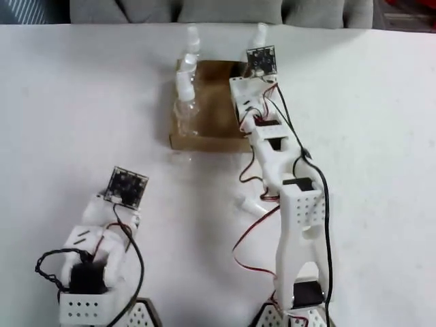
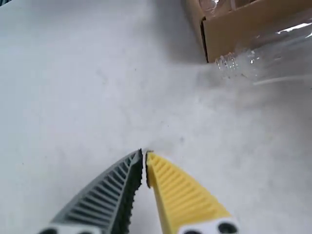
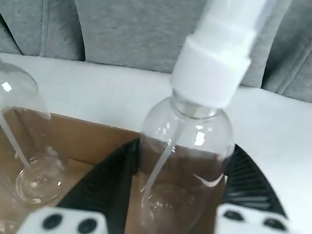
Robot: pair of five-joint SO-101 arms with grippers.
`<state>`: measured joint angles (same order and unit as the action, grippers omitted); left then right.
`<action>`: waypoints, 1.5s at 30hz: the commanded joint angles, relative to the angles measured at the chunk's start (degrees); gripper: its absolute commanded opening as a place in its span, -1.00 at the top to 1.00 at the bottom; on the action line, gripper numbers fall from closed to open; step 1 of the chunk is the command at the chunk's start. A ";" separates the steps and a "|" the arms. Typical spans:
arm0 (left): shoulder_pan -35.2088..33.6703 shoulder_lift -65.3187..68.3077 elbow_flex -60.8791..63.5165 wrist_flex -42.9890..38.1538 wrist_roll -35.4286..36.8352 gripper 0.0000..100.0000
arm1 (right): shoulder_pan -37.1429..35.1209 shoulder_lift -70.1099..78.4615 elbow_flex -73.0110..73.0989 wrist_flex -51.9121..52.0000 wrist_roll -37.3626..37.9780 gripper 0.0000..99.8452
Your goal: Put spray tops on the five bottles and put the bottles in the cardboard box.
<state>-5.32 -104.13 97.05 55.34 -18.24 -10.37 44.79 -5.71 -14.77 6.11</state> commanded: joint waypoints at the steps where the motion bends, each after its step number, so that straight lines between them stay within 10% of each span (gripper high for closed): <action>1: 0.75 -0.04 -0.09 -0.18 -0.53 0.96 | 0.40 -0.84 -1.32 0.40 0.35 0.57; 8: 0.75 -0.04 -0.09 -0.18 -0.53 0.96 | -1.63 -0.75 -1.14 0.48 0.35 0.24; 45: 0.75 -0.04 -0.09 -2.73 -0.53 0.95 | -2.42 -39.34 35.16 0.13 0.18 0.24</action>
<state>-5.32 -104.13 97.05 55.34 -18.24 -12.31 14.55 25.58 -14.68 6.20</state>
